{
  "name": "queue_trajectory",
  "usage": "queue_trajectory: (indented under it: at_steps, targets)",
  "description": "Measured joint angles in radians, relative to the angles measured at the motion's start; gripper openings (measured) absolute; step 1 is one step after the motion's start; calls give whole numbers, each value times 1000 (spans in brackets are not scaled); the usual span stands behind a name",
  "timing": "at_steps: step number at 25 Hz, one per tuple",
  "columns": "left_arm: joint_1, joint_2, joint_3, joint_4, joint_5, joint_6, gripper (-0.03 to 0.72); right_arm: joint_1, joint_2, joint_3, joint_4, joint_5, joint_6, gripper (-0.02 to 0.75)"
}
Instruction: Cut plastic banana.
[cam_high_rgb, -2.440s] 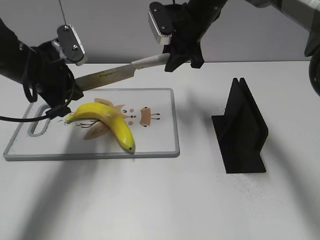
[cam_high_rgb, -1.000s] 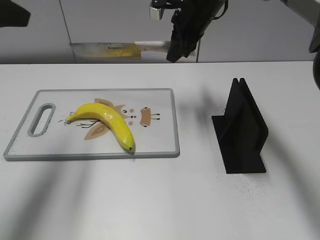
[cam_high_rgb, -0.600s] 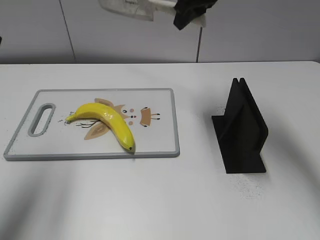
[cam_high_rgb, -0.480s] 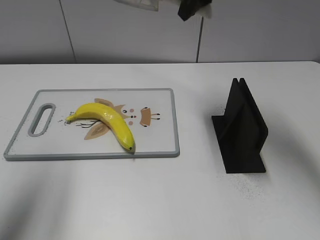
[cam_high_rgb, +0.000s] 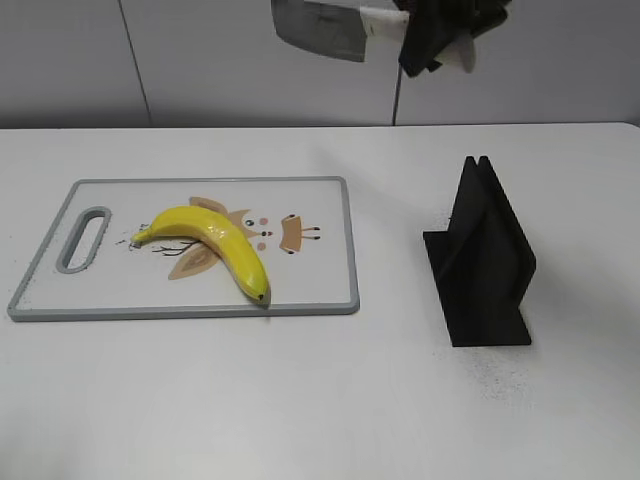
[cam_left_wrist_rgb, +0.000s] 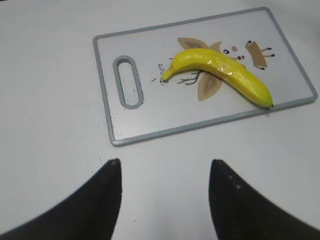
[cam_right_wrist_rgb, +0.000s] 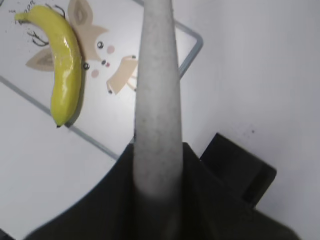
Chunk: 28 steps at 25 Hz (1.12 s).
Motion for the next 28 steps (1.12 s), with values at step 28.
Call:
queue_trajectory:
  at_steps: [28]
  targets:
    - [0, -737, 323, 20, 135, -42, 535, 0, -703, 931, 0, -302, 247, 163]
